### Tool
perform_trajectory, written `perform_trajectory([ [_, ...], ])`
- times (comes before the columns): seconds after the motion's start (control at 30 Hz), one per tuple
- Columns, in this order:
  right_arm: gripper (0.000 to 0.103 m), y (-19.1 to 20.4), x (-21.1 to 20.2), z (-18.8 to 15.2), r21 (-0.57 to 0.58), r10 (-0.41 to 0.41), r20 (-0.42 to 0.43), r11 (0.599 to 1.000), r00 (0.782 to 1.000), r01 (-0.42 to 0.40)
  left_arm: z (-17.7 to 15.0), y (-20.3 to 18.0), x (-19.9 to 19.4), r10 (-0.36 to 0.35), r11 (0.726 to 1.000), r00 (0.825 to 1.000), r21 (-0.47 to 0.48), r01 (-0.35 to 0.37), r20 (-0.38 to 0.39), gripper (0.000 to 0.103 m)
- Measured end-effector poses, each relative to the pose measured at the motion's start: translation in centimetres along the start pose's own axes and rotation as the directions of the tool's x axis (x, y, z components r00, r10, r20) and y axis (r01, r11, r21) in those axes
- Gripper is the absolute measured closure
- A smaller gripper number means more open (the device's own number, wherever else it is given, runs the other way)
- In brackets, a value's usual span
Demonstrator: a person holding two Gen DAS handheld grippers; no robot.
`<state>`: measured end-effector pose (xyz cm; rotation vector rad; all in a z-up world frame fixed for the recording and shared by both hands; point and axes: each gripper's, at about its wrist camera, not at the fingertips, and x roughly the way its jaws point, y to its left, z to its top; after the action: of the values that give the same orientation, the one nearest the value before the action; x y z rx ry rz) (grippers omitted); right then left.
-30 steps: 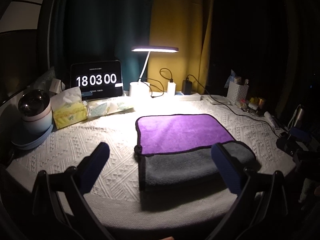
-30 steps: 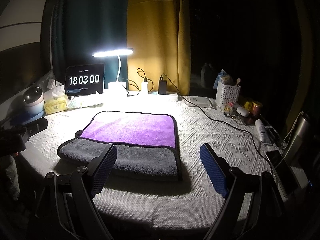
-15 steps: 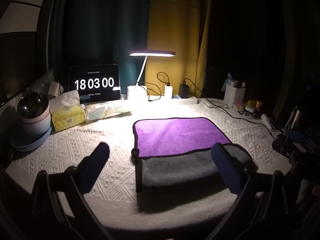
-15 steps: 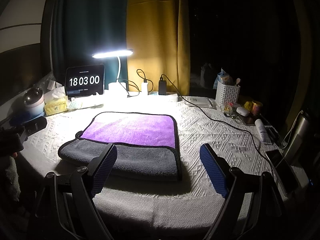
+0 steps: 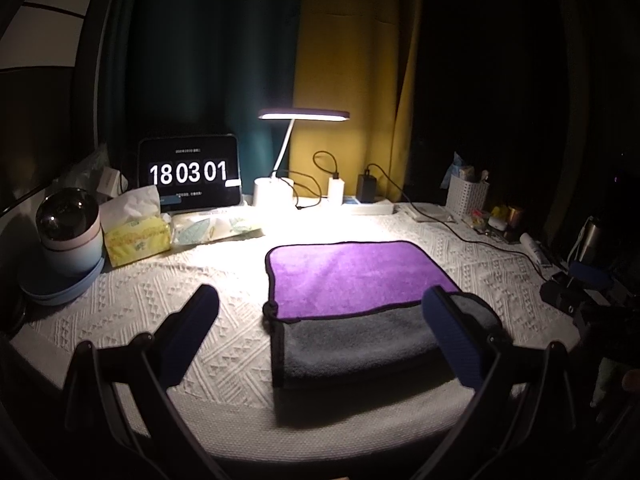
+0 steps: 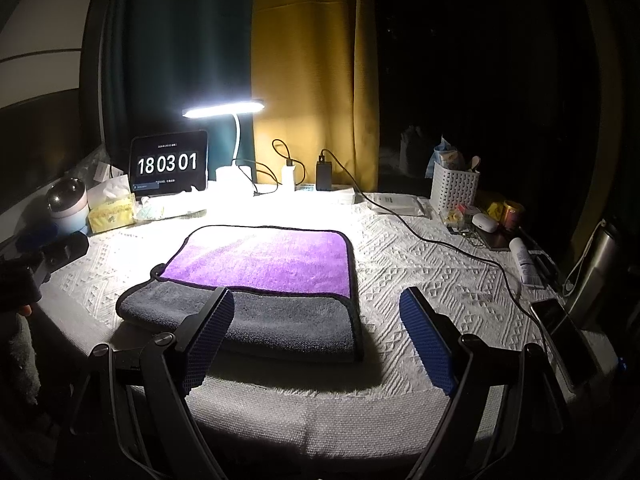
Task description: Fold towel
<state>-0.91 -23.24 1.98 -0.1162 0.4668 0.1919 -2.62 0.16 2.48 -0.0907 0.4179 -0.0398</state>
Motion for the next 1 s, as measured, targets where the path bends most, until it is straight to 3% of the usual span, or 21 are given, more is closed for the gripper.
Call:
perform_trajectory([
  [0.6,0.016,0.2,0.4,-0.1,0.001,0.007,-0.007,1.0,1.0,-0.007,0.0,-0.1,-0.7,-0.012,1.0,0.999,0.009,0.012,0.031,0.001],
  [1.0,0.016,-0.5,2.3,-0.4,0.016,0.021,-0.046,1.0,0.999,-0.02,-0.5,-0.4,0.9,-0.011,1.0,1.0,0.009,0.011,-0.01,0.001],
])
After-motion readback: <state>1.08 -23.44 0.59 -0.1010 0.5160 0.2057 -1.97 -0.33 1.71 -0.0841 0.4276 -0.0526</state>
